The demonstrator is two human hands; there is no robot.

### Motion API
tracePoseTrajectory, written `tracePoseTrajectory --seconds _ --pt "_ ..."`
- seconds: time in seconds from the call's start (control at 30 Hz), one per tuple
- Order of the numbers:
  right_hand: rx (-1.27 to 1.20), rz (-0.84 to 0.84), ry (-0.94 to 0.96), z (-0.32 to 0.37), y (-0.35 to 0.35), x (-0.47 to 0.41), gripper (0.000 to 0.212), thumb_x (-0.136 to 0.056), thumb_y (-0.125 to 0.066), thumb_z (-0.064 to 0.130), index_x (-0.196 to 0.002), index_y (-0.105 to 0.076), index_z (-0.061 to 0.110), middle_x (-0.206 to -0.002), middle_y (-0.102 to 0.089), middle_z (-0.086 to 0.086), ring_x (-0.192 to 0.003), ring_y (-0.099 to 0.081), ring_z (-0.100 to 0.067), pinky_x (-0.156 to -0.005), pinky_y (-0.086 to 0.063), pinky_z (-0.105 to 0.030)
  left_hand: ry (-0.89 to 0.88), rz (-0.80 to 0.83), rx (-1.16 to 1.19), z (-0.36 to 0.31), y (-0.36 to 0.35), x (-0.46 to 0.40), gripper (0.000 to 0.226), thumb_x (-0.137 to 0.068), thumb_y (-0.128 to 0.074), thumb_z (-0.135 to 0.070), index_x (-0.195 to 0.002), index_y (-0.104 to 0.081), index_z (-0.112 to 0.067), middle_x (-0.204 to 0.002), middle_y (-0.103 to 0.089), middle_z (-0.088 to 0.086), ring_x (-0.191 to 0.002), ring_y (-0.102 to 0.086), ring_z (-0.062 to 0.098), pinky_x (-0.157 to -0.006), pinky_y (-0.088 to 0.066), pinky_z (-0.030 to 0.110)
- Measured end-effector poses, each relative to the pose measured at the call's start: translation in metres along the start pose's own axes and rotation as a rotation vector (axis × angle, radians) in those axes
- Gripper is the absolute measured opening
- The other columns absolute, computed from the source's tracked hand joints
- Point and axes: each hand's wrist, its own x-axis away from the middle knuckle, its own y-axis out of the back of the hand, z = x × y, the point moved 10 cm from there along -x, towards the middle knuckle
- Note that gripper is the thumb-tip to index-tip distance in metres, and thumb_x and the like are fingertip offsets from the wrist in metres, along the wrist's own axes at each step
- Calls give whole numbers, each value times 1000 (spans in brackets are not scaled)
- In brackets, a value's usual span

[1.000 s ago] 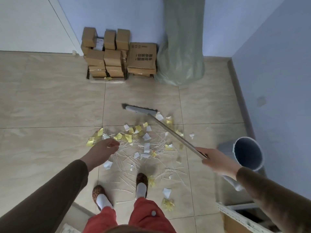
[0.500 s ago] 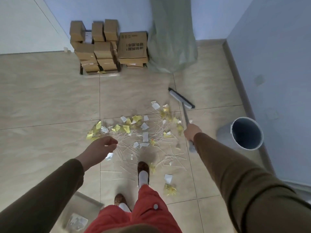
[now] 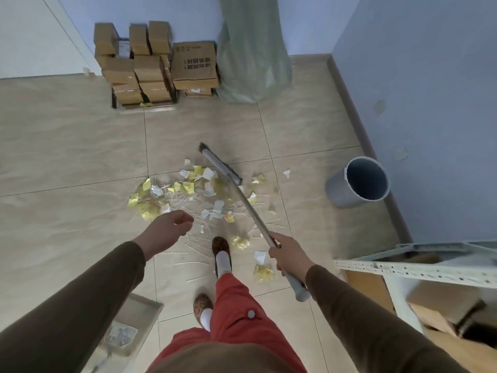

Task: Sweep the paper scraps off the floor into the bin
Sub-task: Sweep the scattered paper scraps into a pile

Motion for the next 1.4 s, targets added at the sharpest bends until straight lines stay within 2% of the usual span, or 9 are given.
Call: tracePoseTrajectory --seconds 0.1,0.3,0.57,0.77,0.87,1.0,1.07,1.23,1.4 --pt "-59 -85 0 -27 14 34 57 -89 -48 11 -141 -48 37 -94 -64 -7 -60 -56 -19 -46 -50 -26 13 20 -1 12 -22 19 18 -96 -59 -17 -111 -68 -13 -102 -68 5 -96 -67 26 -78 -52 36" --pt "72 -296 -68 -76 96 8 51 -90 -44 15 -140 -49 24 -100 -66 -6 -74 -62 -23 -61 -53 -30 22 38 -6 17 -56 40 17 -96 -59 -17 -111 -68 -14 -103 -69 5 -100 -67 27 -78 -51 35" --pt "143 -213 -279 -88 138 -82 38 -98 -42 9 -130 -56 -5 -129 -60 -22 -118 -59 -35 -99 -50 -39 66 -11 -41 26 -74 40 15 -96 -60 -18 -107 -69 -20 -102 -70 1 -98 -68 23 -80 -53 38" --pt "164 -141 -255 -82 61 -58 37 -97 -44 11 -128 -58 -3 -125 -64 -16 -111 -64 -29 -80 -52 -27 59 -39 -29 17 -86 43 15 -96 -60 -18 -108 -69 -20 -105 -70 -1 -97 -69 22 -79 -53 37" --pt "75 -55 -210 -83 19 -36 45 -92 -46 12 -136 -53 6 -125 -64 -13 -103 -66 -28 -84 -56 -33 50 -30 -14 8 -93 43 15 -96 -60 -18 -106 -69 -21 -104 -70 0 -98 -68 24 -77 -53 35" --pt "-152 89 -153 -74 11 2 46 -90 -43 5 -134 -54 12 -91 -61 -10 -57 -54 -19 -49 -49 -27 31 1 -12 -10 -106 47 16 -96 -59 -17 -109 -69 -17 -105 -70 4 -100 -67 26 -78 -52 34" --pt "-265 98 -150 -78 19 24 43 -90 -45 3 -130 -57 15 -84 -57 -10 -50 -48 -16 -44 -43 -24 6 16 -22 -20 -111 49 16 -96 -59 -18 -109 -68 -17 -105 -70 5 -100 -67 26 -79 -53 35" --pt "-288 -48 -93 -111 21 84 53 -89 -48 9 -137 -53 31 -89 -66 -8 -51 -53 -16 -45 -47 -25 -54 20 -63 -23 -107 61 17 -97 -59 -20 -111 -68 -16 -104 -70 6 -97 -67 23 -85 -54 39" --pt "-180 -211 -139 -155 22 125 55 -93 -45 14 -146 -39 28 -98 -65 -5 -65 -61 -22 -51 -52 -28 -54 34 -70 5 -100 85 19 -96 -59 -20 -111 -68 -14 -105 -70 6 -99 -68 24 -85 -54 38"
